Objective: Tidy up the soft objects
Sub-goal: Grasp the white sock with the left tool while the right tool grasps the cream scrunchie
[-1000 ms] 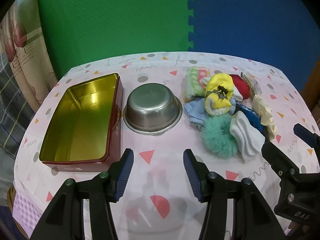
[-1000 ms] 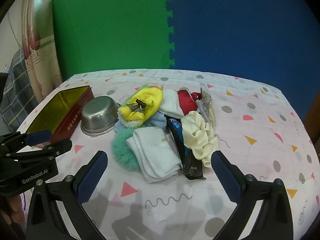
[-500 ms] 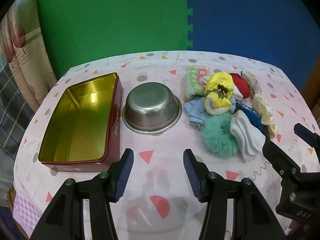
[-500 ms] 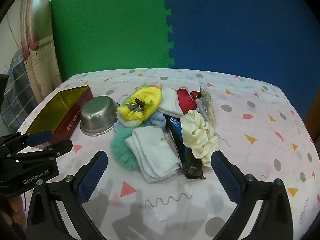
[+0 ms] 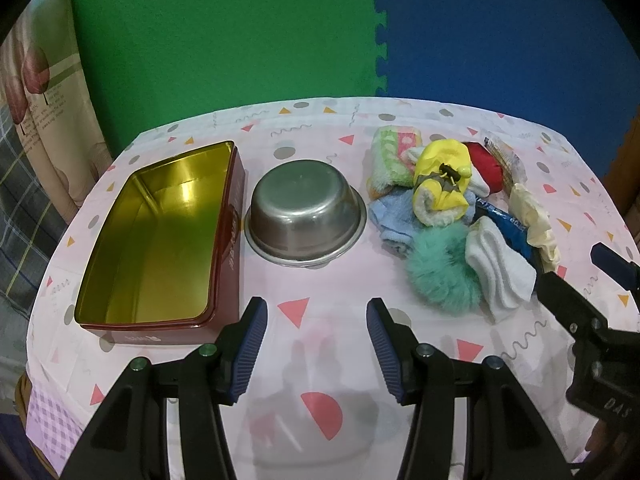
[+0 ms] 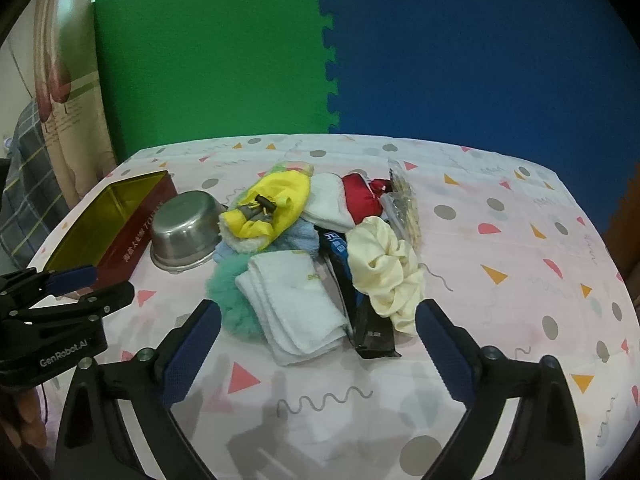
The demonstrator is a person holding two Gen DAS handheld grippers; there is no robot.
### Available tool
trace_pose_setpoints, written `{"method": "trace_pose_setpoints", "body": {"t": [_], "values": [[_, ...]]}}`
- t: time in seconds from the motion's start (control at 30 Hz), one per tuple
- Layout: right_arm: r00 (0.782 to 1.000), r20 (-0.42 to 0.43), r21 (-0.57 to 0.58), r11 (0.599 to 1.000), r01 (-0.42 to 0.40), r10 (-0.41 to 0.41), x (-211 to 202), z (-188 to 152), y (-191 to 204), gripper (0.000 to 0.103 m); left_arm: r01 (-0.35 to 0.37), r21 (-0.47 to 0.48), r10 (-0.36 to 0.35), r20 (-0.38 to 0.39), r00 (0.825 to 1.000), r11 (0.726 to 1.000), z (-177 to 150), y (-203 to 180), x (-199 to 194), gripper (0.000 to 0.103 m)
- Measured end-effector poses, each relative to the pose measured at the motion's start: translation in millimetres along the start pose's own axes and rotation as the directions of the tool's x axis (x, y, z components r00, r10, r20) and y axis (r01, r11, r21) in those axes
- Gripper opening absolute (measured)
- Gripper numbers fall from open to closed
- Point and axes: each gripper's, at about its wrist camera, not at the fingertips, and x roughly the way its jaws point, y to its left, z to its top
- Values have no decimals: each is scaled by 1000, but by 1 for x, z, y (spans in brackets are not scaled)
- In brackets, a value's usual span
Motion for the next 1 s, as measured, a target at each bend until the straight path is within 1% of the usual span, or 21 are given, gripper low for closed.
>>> {"method": "trace_pose_setpoints", "body": {"t": [0.1,0.17,0.33,0.4,0.5,0.8,0.9,0.97,1.0], "values": [[1000,-9,9,1000,6,-6,2,0,-6,91,1,1,-1,-4,1000,1000,0,1,3,53],[1000,-14,13,1000,15,-15,4,0,-9,79,3,3,-3,-10,1000,1000,0,2,5,53],[998,-43,38,998,49,-47,14,-1,-26,69,12,6,-12,-17,1000,1000,-1,4,10,53],[997,-49,51,997,61,-59,18,-1,-33,68,20,12,-20,-18,1000,1000,1,4,13,53],[996,-52,42,996,78,-76,24,0,-37,66,32,24,-31,-17,999,999,1,3,15,53],[993,-86,12,997,77,-75,59,10,-39,64,61,51,-60,-26,998,997,7,-5,25,53],[993,-90,7,997,73,-72,67,14,-40,59,69,67,-67,-24,997,995,10,-10,27,53],[994,-90,10,998,64,-63,70,16,-41,51,76,74,-75,-23,997,994,13,-13,28,53],[994,-92,11,998,57,-56,72,16,-41,49,82,77,-80,-23,997,994,15,-15,28,53]]}}
